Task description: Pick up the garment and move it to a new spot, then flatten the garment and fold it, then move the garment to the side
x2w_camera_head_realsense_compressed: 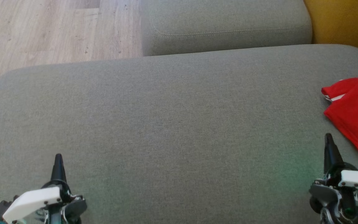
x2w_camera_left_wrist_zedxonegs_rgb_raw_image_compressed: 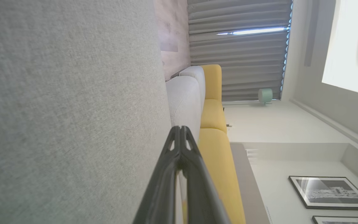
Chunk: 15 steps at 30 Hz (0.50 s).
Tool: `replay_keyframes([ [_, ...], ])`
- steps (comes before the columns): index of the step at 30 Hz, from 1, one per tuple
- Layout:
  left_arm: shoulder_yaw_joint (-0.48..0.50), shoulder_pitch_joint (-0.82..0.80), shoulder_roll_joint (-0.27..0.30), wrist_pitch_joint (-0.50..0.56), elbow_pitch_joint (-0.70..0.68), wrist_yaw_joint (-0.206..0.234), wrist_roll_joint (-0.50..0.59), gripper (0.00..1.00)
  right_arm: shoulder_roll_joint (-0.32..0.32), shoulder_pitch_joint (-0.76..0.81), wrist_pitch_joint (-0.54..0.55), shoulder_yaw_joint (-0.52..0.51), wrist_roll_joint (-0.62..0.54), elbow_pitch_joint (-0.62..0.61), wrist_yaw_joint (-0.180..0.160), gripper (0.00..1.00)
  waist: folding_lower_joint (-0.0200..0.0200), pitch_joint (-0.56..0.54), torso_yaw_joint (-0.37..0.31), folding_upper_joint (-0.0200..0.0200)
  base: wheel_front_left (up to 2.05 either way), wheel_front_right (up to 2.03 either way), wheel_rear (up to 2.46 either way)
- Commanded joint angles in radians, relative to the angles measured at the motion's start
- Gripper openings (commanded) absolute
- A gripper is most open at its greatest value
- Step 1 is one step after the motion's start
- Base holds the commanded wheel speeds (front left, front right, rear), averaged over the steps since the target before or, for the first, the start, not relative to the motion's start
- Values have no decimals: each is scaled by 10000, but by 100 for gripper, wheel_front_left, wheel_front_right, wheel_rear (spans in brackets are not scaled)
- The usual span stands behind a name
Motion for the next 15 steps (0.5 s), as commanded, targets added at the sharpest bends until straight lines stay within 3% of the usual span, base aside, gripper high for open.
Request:
replay_keyframes([
  [1, 455, -583, 94, 90, -267, -153, -280, 0, -139, -626, 122, 129, 334, -303, 38, 0, 0, 9, -8, 0, 0, 0, 0],
  [15, 625, -666, 54, 232, -240, -228, -622, 0, -103, -742, 259, 42, 700, -256, 39, 0, 0, 33, -28, 0, 0, 0, 0],
])
